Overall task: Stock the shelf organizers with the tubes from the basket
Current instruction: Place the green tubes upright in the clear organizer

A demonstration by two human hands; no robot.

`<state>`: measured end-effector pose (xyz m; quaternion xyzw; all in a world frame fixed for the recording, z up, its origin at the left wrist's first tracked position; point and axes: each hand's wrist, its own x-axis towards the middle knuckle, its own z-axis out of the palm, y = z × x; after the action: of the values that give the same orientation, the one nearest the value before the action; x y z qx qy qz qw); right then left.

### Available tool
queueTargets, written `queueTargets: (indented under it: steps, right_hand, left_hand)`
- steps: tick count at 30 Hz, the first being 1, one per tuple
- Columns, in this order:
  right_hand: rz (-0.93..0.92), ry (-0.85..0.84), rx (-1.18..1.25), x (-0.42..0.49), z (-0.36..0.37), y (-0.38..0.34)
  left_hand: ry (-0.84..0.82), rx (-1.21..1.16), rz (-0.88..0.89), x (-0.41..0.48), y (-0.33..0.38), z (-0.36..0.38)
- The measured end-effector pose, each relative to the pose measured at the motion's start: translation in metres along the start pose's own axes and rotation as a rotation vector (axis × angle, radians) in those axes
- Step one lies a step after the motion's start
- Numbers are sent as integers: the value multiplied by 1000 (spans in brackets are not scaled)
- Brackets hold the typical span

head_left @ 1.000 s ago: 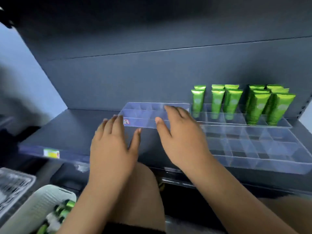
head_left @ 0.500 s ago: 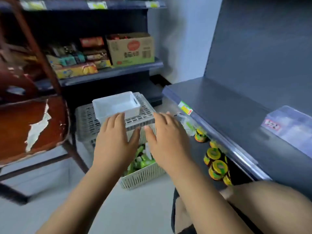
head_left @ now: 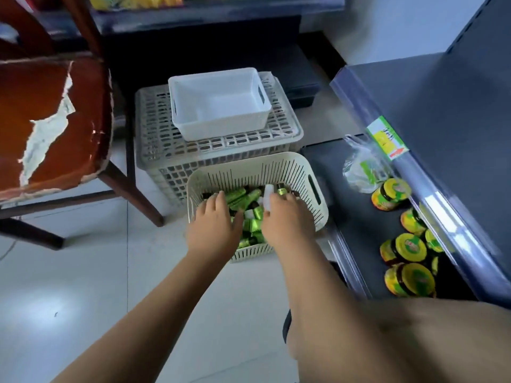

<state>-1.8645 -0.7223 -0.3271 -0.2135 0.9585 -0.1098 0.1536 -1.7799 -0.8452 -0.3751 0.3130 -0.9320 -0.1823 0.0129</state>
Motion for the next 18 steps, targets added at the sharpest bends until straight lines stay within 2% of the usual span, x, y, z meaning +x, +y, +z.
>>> queueTargets:
  steps: [5, 11, 16, 18]
  right_hand:
    - [102, -258, 84, 51, 42, 1]
    - [310, -422, 176, 110, 102, 31]
    - [327, -408, 103, 132, 132, 59]
    - [309, -428, 24, 139, 138, 64]
  left_hand:
    - [-227, 47, -177, 40, -5, 60]
    - [-419, -59, -369, 90, -20, 116]
    - [-393, 102, -303, 105, -29, 139]
    - [-397, 97, -280, 109, -32, 144]
